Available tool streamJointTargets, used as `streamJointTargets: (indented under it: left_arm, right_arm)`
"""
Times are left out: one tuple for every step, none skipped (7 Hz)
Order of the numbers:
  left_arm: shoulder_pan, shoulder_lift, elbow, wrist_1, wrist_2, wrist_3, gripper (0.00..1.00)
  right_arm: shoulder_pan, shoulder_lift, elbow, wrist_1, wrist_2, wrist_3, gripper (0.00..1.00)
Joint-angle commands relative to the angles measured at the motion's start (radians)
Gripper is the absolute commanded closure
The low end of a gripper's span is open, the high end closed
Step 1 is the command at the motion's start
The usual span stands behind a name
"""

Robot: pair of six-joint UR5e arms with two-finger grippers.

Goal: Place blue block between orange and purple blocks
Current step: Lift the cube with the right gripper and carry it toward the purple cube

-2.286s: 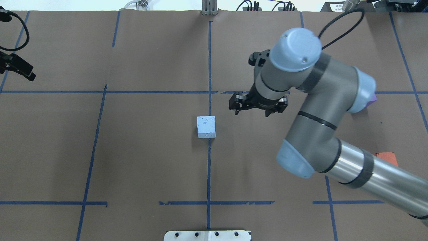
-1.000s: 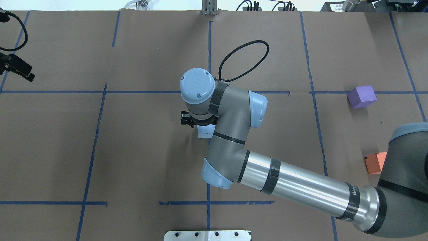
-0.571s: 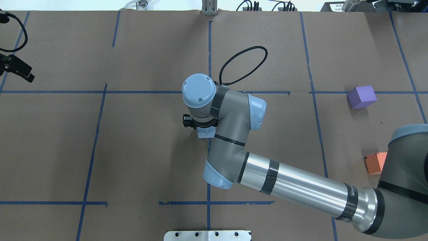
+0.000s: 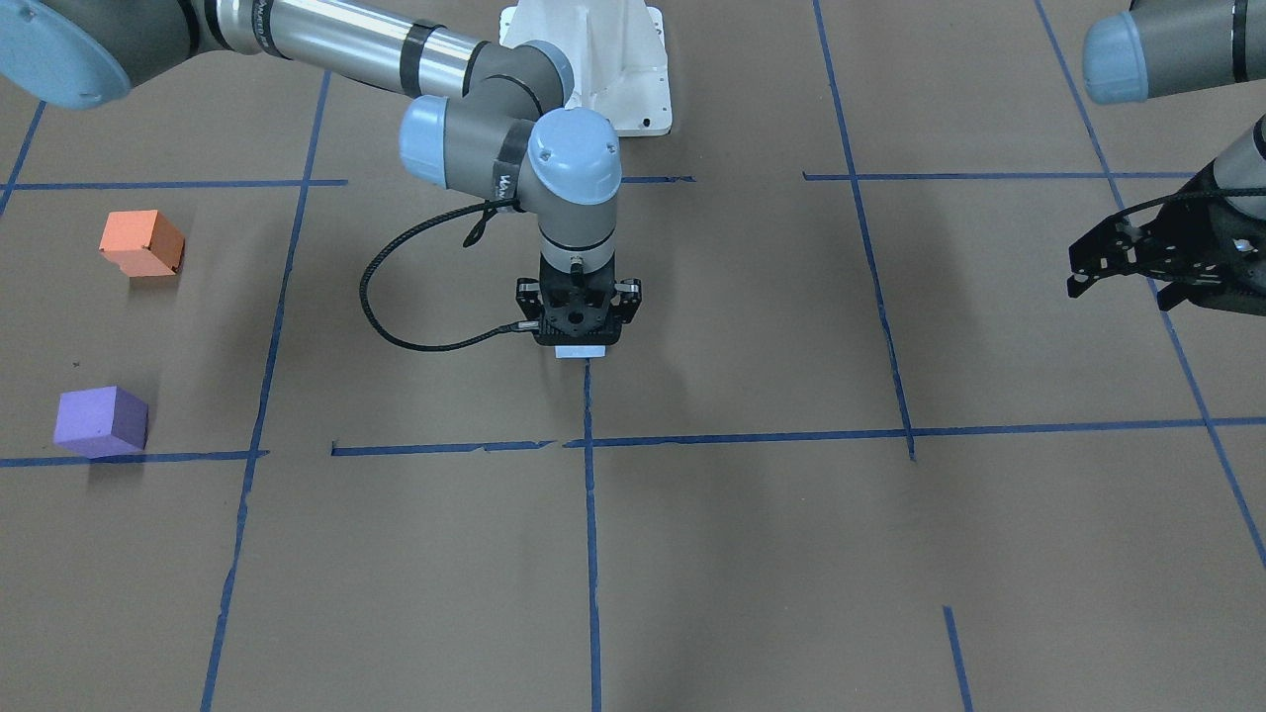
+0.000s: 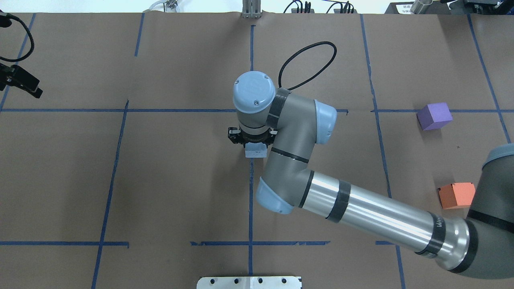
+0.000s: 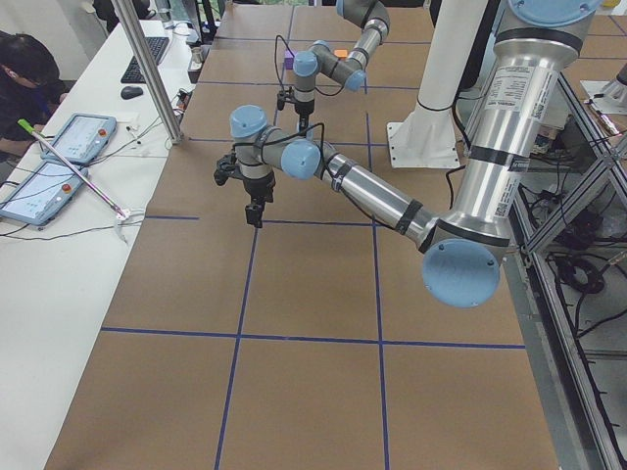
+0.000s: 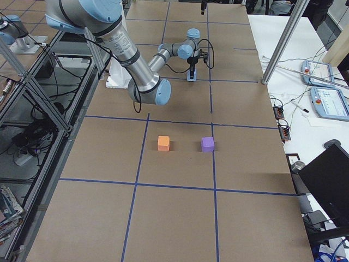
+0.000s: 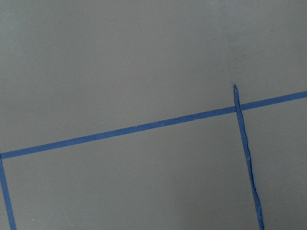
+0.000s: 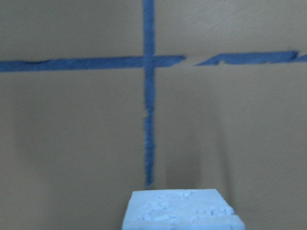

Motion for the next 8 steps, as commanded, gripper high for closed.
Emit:
streamJointTargets:
  left_arm:
    - [0.0, 0.0, 0.0, 0.0, 0.0, 0.0, 0.0]
    - [0.0, 0.0, 0.0, 0.0, 0.0, -0.002, 0.0]
    - [0.002, -0.002, 0.0, -0.002, 0.0, -0.012, 0.0]
    - [0.002, -0.002, 0.0, -0.002, 0.0, -0.014, 0.0]
    - [0.003, -0.003, 0.0, -0.002, 0.0, -0.014, 0.0]
    - [0.003, -0.003, -0.001, -0.002, 0.0, -0.014, 0.0]
    - [0.003, -0.003, -0.001, -0.002, 0.0, -0.016, 0.0]
    - [0.003, -0.003, -0.001, -0.002, 0.0, -0.016, 0.0]
  right_arm:
    - [0.151, -0.209, 0.186, -0.013, 0.104, -0.191, 1.0]
    - [0.214, -0.345, 0.284, -0.007, 0.143, -0.311, 1.0]
    - [0.28, -0.492, 0.366, -0.001, 0.17, -0.413, 0.99]
    - [0.344, -0.604, 0.41, 0.016, 0.209, -0.445, 0.99]
    - [0.395, -0.715, 0.412, 0.098, 0.244, -0.476, 0.99]
    - [0.417, -0.821, 0.406, 0.234, 0.246, -0.476, 0.99]
    - [0.42, -0.914, 0.399, 0.311, 0.244, -0.48, 0.99]
    - [0.419, -0.943, 0.371, 0.389, 0.244, -0.463, 0.98]
